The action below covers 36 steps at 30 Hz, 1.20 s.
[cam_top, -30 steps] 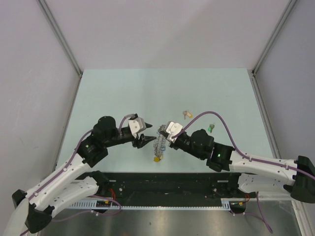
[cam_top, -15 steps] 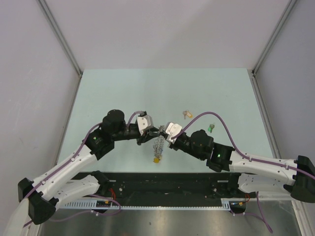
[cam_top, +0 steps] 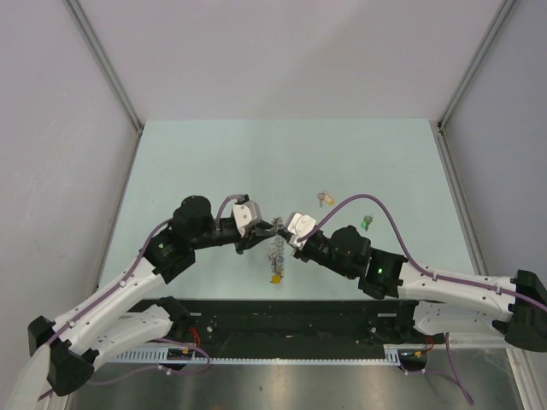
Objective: Put the keys on the keyring
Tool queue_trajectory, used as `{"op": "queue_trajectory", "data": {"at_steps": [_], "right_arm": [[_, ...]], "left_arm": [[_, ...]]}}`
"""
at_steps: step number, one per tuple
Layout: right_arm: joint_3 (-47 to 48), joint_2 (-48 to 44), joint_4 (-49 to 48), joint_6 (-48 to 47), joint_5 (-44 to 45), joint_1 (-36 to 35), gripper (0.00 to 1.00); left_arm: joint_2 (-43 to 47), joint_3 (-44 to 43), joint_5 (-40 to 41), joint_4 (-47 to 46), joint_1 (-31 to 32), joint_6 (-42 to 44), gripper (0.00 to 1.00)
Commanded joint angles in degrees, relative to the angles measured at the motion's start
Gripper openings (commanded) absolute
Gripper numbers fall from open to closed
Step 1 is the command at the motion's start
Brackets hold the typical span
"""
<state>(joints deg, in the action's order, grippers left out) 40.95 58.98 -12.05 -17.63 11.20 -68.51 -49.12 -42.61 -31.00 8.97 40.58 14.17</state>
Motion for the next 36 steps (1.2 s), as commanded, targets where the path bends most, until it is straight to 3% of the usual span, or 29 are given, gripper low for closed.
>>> {"op": "queue_trajectory", "data": {"at_steps": [1,14,24,32,36], "right_arm": [[3.43,-1.06,-5.0,0.93,0.84,-0.31,0.0],[3.35,-1.15,-5.17,2.07,1.72,-0.31,0.0],[3.43,-1.06,-5.52,2.68,2.6,-0.31,0.0],[3.44,-0.8,-5.88,3.13,2.16,-0.31,0.0],[3.52,-0.8,-5.88,3.13,2.07,-0.31,0.0]], "left_arm": [[1.75,1.12,2.18,-3.08,-0.32,-1.78,0.29],[0.7,1.13,2.09,-4.05,-0.32,-3.01,0.29],[-0.53,1.04,0.6,-5.28,-0.24,-4.24,0.15],[-1.33,1.04,-1.16,-5.37,-0.24,-4.42,0.18],[-1.59,0.86,-1.69,-5.19,-0.23,-4.33,0.13]]}}
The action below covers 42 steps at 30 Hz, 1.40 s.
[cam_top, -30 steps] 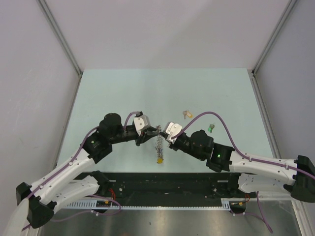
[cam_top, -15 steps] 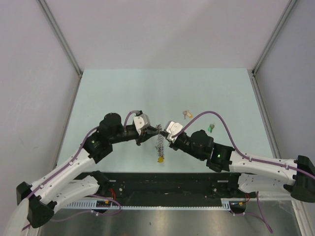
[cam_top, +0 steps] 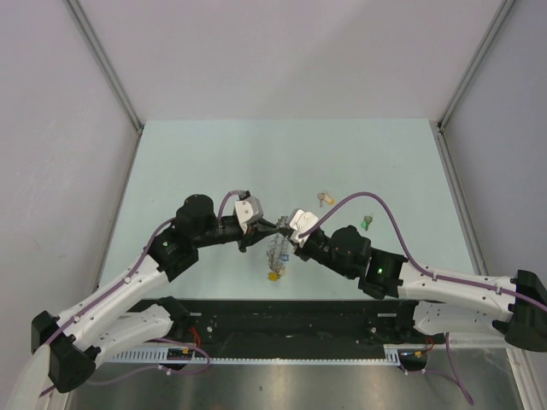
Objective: Put the keys on the keyring
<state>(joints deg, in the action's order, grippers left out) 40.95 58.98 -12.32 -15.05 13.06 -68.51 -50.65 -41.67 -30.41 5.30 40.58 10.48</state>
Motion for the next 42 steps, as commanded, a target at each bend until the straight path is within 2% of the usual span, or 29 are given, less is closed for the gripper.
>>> {"op": "queue_trajectory", "data": {"at_steps": [1,4,6,9,10,13,15,16,18,19,22,24,30,36,42], "right_arm": [[3.44,-0.88,-5.53,0.72,0.21,-0.31,0.0],[3.44,-0.97,-5.35,1.07,0.3,-0.22,0.0],[3.43,-1.15,-5.26,1.42,0.3,-0.13,0.0],[3.52,-1.94,-4.83,2.56,-0.14,-0.04,0.23],[3.52,-2.2,-4.56,3.0,-0.05,0.04,0.38],[3.61,-4.31,-2.55,6.51,0.74,1.62,0.59],[4.14,-5.89,0.87,8.97,0.74,3.37,0.68],[4.66,-6.42,2.2,11.59,0.65,5.38,0.75],[5.1,-8.0,6.14,14.07,0.39,7.94,0.82],[5.28,-8.44,7.56,16.95,0.39,10.91,0.9],[5.37,-10.11,12.04,22.75,0.48,16.28,1.0],[5.46,-10.03,17.3,25.23,-1.01,22.35,1.0],[5.55,-4.94,24.78,32.97,-10.77,39.47,0.99],[5.55,4.11,26.99,35.87,-8.76,47.4,0.91],[5.54,12.03,27.43,36.4,-1.91,50.4,0.84]], "left_arm": [[-0.23,-0.08,-2.19,-1.52,-0.24,-0.64,0.11],[-0.32,-0.17,-2.28,-1.0,-0.24,-0.55,0.01],[0.03,-0.08,-2.28,-1.17,-0.24,-0.46,0.0],[1.43,1.32,-1.93,-3.79,-0.24,-2.04,0.0],[1.96,1.85,-1.32,-4.59,-0.24,-2.74,0.01],[3.63,4.31,-0.35,-9.33,-0.24,-5.46,0.01],[3.89,5.98,-0.26,-12.22,-0.24,-7.84,0.0],[3.9,6.51,-0.09,-13.11,-0.24,-8.54,0.01],[3.9,7.91,0.44,-15.57,-0.24,-10.13,0.0],[3.98,8.27,0.62,-16.19,-0.24,-10.13,0.0],[4.16,9.41,1.32,-17.95,-0.41,-12.76,0.0],[4.33,9.76,1.85,-18.66,-0.5,-13.38,0.0],[5.13,8.81,3.43,-18.41,-2.87,-15.58,0.0],[2.67,1.0,2.2,-7.0,-7.44,-12.51,0.01],[0.65,-3.94,2.81,2.78,-13.58,-7.32,0.0]]}}
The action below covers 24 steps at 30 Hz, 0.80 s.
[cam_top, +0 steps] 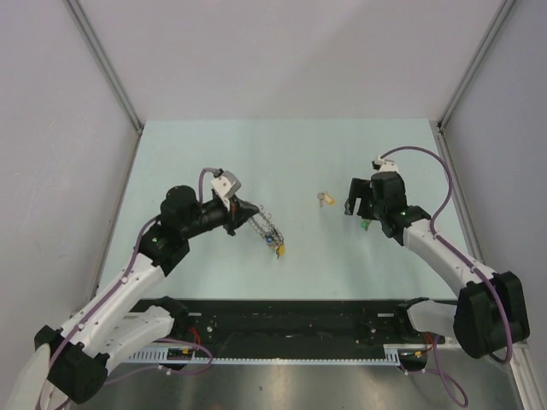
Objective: Put the keys on the keyring
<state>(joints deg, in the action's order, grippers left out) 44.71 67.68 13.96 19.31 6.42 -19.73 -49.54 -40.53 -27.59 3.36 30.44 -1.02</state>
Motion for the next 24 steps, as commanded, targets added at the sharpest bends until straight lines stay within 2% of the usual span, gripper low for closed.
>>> {"op": "queue_trajectory", "data": {"at_steps": [1,8,9,11,12,15,20,24], "right_arm": [[1.7,4.21,1.25,2.48,5.97,2.32,0.83],[0.65,9.66,-0.15,5.03,6.24,8.29,0.67],[0.38,10.45,-0.77,5.04,5.98,9.0,0.6],[-0.23,11.5,-2.69,5.73,3.88,11.01,0.55],[-0.41,11.94,-3.49,5.83,3.17,11.55,0.48],[-1.46,13.79,-6.13,6.79,0.97,12.78,0.37],[-2.43,16.96,-8.85,8.72,-1.84,14.63,0.27],[-3.66,18.1,-11.05,9.17,-4.21,15.51,0.23]], "left_arm": [[-0.56,-5.17,0.17,5.25,-3.98,4.53,0.01],[0.32,-4.29,1.4,6.92,-6.18,6.37,0.0],[0.58,-4.12,2.36,7.02,-6.18,6.73,0.0],[1.46,-3.68,2.98,7.36,-6.18,6.99,0.0],[1.81,-3.5,3.59,7.45,-6.18,7.17,0.0],[2.43,-3.24,4.39,7.72,-6.18,7.43,0.0],[2.25,-3.24,4.13,7.81,-6.18,7.43,0.01],[2.17,-3.24,3.95,7.81,-6.18,7.43,0.0]]}}
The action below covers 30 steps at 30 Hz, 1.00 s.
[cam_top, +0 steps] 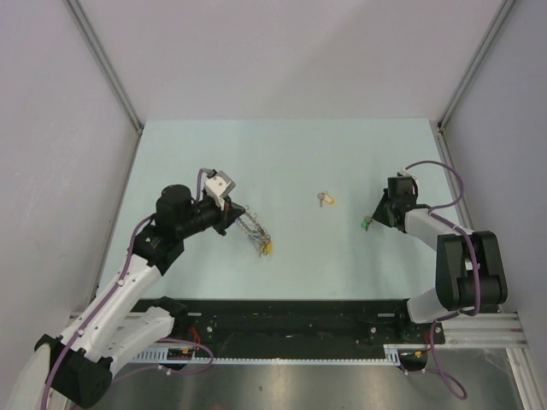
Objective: Put the keys on the keyring
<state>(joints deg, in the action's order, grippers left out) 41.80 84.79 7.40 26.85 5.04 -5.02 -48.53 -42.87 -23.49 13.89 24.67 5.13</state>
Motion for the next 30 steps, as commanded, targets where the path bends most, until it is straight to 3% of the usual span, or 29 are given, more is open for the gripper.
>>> {"op": "queue_trajectory", "data": {"at_steps": [1,22,30], "right_arm": [[-0.84,1.34,-4.93,1.63,-3.1,0.8,0.22],[-1.55,3.89,-8.8,2.24,-4.07,0.97,0.13],[-1.63,4.06,-8.28,2.94,-3.46,0.97,0.16]], "left_arm": [[1.07,-0.9,-0.16,-2.73,-0.49,1.29,0.0],[0.28,-0.9,-0.68,-2.55,-0.49,1.2,0.0],[0.11,-0.9,-0.77,-2.38,-0.41,1.29,0.0]]}}
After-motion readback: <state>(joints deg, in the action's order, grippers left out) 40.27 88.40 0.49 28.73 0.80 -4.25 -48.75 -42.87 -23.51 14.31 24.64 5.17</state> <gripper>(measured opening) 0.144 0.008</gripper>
